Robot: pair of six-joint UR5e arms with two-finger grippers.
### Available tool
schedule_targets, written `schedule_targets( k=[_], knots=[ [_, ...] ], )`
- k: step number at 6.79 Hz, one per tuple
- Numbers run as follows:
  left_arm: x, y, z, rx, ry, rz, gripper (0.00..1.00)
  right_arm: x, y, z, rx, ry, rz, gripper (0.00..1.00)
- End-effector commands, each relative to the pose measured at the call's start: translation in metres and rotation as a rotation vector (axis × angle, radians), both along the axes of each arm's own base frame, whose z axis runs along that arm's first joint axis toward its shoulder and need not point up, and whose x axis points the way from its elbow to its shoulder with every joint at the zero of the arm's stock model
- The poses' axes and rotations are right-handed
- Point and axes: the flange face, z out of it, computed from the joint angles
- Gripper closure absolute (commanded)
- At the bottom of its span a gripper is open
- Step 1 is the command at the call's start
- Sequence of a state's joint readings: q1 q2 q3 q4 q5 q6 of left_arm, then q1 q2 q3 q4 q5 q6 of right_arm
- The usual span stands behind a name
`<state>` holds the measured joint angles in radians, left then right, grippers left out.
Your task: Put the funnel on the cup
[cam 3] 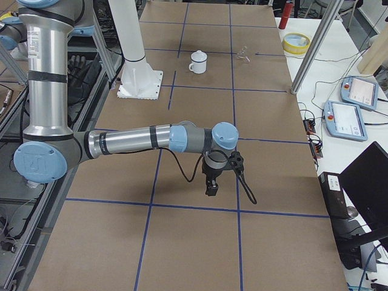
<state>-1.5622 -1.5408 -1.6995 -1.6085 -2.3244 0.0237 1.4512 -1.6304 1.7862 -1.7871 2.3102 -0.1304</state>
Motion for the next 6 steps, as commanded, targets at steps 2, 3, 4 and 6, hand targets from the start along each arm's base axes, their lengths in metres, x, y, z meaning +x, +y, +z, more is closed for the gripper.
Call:
schedule_targets(
  k=[2, 3, 4, 6],
  knots=[
    [0.006, -0.018, -0.112, -0.013, 0.032, -0.155, 0.00, 0.000, 0.000, 0.000, 0.001, 0.000, 0.000, 0.00],
    [0.020, -0.026, -0.158, -0.014, 0.046, -0.165, 0.00, 0.000, 0.000, 0.000, 0.001, 0.000, 0.000, 0.00],
    [0.055, -0.023, -0.204, -0.019, 0.073, -0.165, 0.00, 0.000, 0.000, 0.000, -0.001, 0.000, 0.000, 0.00],
    [0.123, 0.007, -0.264, -0.044, 0.134, -0.161, 0.00, 0.000, 0.000, 0.000, 0.001, 0.000, 0.000, 0.00]
  ],
)
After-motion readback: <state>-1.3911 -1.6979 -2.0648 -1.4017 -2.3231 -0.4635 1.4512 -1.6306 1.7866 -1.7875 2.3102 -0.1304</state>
